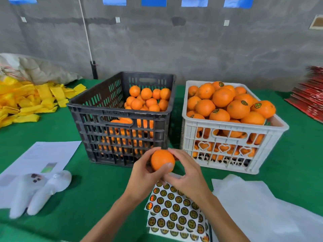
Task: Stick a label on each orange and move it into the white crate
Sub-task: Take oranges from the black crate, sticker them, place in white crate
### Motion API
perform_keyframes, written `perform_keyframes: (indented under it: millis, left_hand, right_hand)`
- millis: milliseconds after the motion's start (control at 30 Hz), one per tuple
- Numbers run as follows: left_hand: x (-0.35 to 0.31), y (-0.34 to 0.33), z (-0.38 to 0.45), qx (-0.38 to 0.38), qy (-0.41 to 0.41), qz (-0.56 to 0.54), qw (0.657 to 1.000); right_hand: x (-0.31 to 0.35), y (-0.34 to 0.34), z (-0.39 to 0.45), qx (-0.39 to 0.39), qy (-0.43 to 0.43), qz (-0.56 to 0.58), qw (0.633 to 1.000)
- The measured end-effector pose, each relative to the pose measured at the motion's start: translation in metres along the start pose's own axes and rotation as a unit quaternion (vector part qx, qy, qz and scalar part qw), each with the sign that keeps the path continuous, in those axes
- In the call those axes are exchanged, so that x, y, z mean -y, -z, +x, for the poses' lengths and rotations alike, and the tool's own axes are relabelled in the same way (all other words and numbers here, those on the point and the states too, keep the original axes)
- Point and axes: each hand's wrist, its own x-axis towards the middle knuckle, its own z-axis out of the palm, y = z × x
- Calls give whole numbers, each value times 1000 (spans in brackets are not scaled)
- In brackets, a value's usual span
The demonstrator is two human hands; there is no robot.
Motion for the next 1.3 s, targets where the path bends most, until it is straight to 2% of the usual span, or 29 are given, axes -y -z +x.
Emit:
perform_keyframes:
  millis: [167,267,333,533,733,867,1067,1300]
  left_hand:
    - [53,-3,-18,-128,129,-20,983]
    - [66,-6,-21,-139,159,-59,976]
    - [67,-9,-22,-131,158,-52,977]
    - [75,-12,-24,-118,140,-25,983]
    - [84,-12,-24,-113,123,38,985]
    - [88,-12,-22,-112,128,38,985]
    - [89,-13,-17,-134,141,11,981]
    - [86,-16,-20,-158,125,4,979]
  right_hand:
    - [-41,-16,-11,156,-116,-92,977]
    - [-54,-22,-12,201,-118,-93,968]
    - [-58,-24,-12,202,-97,-99,969]
    - [-65,-20,-15,222,-162,-52,960]
    - [-69,-24,-9,197,-173,-20,965]
    - [-69,-23,-11,213,-144,-27,966]
    - [-73,-24,-12,199,-180,-50,962]
    - [-71,-24,-12,219,-129,-100,962]
